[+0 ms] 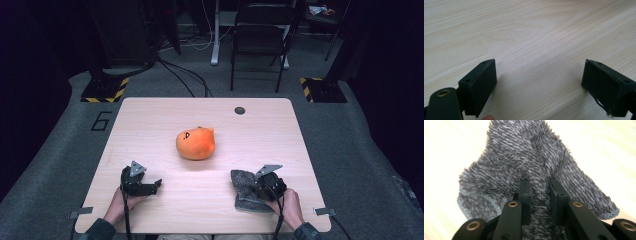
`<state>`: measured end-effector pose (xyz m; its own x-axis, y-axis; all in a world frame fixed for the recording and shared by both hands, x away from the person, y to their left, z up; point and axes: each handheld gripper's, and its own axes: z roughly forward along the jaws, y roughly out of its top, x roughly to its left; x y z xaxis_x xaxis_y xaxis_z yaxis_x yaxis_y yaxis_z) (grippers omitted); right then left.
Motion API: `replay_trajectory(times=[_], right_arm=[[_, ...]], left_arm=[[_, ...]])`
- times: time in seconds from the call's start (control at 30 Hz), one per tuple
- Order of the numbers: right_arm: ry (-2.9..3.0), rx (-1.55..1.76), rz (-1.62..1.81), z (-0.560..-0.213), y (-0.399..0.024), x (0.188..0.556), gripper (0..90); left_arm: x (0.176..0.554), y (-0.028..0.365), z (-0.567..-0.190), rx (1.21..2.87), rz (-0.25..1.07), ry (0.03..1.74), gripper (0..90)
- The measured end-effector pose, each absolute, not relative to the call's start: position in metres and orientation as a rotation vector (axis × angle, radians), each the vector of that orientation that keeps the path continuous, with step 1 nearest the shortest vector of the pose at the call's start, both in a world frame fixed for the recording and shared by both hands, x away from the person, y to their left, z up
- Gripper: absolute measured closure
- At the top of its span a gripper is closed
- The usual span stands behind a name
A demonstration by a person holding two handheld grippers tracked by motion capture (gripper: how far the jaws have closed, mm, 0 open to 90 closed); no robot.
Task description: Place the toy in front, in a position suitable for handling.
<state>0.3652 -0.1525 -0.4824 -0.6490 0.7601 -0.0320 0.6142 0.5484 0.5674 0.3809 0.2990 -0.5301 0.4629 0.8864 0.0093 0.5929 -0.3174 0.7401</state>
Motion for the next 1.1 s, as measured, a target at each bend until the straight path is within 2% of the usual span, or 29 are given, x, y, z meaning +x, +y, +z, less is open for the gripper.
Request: replay_trajectory(times=[0.57, 1.1], right_arm=[[2.387, 1.193, 0.829, -0.460, -0.171, 0.372, 73.4], [2.257, 1.269, 0.774, -0.453, -0.198, 0.392, 72.9]], left_arm=[[0.381, 0.299, -0.530, 2.034, 0.554, 1.227, 12.2], [0.381, 0.299, -0.530, 2.034, 0.554, 1.227, 12.2]])
